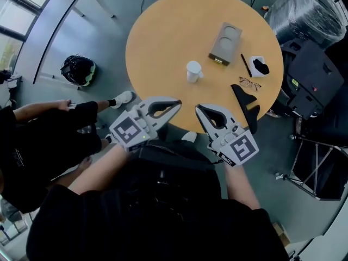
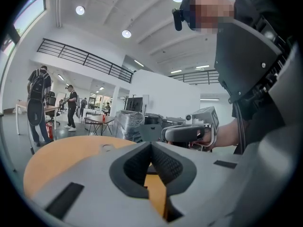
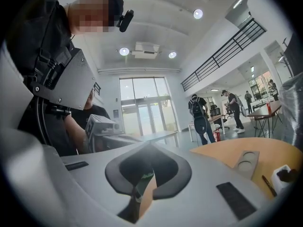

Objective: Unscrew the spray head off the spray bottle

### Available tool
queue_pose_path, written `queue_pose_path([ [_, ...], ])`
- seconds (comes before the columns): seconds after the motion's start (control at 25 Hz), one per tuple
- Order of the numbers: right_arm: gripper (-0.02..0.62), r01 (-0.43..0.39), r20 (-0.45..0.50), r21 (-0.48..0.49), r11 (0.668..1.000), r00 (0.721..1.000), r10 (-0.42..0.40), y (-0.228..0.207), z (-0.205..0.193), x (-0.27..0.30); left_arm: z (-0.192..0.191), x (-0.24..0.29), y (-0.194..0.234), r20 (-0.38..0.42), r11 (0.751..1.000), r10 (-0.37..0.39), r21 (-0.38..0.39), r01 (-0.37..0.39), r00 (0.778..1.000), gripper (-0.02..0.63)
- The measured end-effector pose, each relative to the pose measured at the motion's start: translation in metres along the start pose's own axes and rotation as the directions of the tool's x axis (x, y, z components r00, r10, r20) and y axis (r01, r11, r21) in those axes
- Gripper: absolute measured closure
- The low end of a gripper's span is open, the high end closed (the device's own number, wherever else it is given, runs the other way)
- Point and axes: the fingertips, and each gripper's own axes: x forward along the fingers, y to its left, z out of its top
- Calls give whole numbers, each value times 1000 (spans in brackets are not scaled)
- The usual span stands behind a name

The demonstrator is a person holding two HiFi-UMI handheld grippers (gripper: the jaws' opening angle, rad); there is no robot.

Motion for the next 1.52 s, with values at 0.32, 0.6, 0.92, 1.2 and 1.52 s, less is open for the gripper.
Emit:
queue_pose_path([
  [0.32,589,116,-32,-1,993,993,-116,-23,-8,28,-7,1,50,2,998,-66,-9,66,998,597],
  [0.6,588,247,-93,9,969,965,-245,-51,-24,77,-13,-9,111,-16,986,-167,14,168,986,597],
  [0.92,563,359,-187,33,933,919,-347,-77,-51,120,-44,-8,172,-52,968,-250,15,251,967,595],
  [1.2,506,386,-231,15,922,899,-373,-114,-85,130,-88,17,205,-78,978,-207,25,209,975,566],
  [1.52,427,344,-259,26,939,909,-326,-166,-140,132,-156,72,232,-105,990,-132,33,136,986,531],
])
